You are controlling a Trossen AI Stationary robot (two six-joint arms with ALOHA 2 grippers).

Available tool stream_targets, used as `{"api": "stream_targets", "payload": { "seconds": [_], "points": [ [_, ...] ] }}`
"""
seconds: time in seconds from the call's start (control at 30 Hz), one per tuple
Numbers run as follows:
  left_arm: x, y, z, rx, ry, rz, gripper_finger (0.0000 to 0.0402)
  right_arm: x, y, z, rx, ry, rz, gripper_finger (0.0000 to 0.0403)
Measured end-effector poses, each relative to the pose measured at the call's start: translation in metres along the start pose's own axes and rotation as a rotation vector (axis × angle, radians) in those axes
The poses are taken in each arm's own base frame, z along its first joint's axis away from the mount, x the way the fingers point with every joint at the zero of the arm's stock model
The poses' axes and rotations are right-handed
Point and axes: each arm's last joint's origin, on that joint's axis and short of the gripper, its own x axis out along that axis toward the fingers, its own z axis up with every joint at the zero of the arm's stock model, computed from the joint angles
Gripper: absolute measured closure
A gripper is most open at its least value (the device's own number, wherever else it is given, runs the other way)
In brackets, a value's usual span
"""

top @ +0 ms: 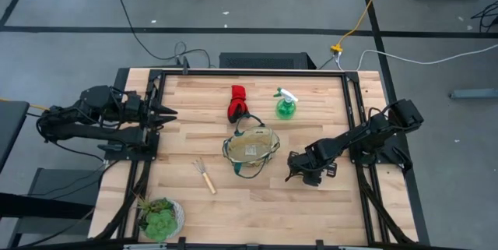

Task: Pick & Place Garden tools in Gardening bag
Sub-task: Put the light brown trowel into the light brown and green gardening bag

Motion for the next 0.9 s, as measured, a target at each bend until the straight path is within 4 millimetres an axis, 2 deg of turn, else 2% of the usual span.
{"api": "stream_targets", "payload": {
  "seconds": [0.9],
  "points": [
    [0.0, 0.0, 0.0, 0.0, 0.0, 0.0, 0.033, -0.0001, 0.0004, -0.0002, -0.005, 0.0, 0.006, 0.0332]
  ]
}}
